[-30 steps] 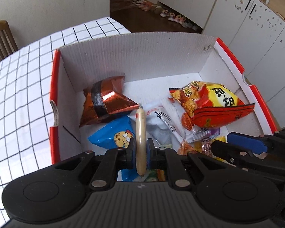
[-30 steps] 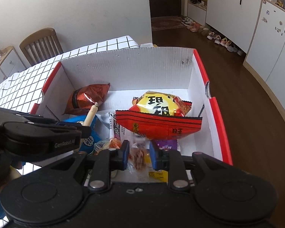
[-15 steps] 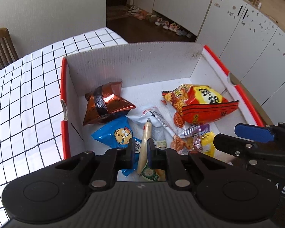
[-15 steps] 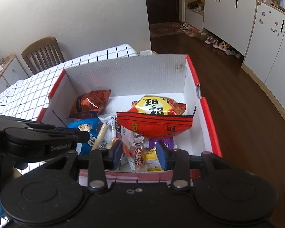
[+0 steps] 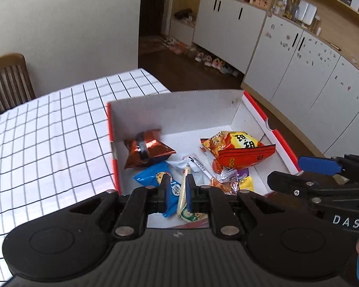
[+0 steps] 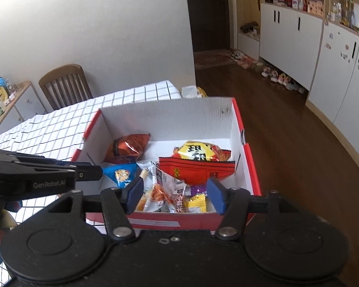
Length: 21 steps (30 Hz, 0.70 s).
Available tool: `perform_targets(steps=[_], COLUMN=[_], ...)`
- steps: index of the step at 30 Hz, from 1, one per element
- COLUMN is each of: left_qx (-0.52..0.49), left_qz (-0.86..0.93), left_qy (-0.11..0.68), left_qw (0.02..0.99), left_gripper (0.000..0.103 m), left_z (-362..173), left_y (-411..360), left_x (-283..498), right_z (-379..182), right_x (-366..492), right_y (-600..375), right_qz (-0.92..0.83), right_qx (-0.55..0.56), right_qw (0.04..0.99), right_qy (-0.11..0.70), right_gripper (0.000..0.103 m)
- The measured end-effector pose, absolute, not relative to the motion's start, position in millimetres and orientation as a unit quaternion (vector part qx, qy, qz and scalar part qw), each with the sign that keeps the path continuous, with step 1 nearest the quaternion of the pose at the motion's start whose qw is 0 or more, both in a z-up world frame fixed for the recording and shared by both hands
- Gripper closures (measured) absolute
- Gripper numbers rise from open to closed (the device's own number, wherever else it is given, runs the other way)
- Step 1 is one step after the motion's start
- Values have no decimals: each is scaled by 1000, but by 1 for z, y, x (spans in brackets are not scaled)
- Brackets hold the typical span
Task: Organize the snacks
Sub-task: 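Withdraw both open tools up and away from the box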
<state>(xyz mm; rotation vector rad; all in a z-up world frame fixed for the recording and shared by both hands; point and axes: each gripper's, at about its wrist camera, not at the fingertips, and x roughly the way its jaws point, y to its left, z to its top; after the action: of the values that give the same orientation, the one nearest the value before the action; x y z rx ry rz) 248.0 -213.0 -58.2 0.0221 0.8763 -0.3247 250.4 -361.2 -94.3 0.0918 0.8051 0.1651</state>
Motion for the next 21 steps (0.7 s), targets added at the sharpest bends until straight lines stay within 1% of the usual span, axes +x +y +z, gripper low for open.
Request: perform_targets(steps=[3, 7, 11, 21], left_qx=[10, 17, 12, 5], left_qz=[-157, -155, -157, -165], left_qy=[413, 396, 386, 362], left_qw=[897, 905, 909, 918], left_gripper=[91, 91, 91, 90], left_z=[-50, -40, -31, -15], left_y=[-204, -196, -189, -180], left_x=[237, 222, 207, 178], right_z=[-86, -75, -64, -44], right_x=[242, 229, 216, 189], right_y=[-359, -358, -356, -348], right_qz=[89, 97, 104, 112], right_qx=[43, 46, 42, 23], right_qw=[920, 926, 934, 949], right_qy=[380, 361, 339, 294], right_gripper=[39, 32, 26, 18])
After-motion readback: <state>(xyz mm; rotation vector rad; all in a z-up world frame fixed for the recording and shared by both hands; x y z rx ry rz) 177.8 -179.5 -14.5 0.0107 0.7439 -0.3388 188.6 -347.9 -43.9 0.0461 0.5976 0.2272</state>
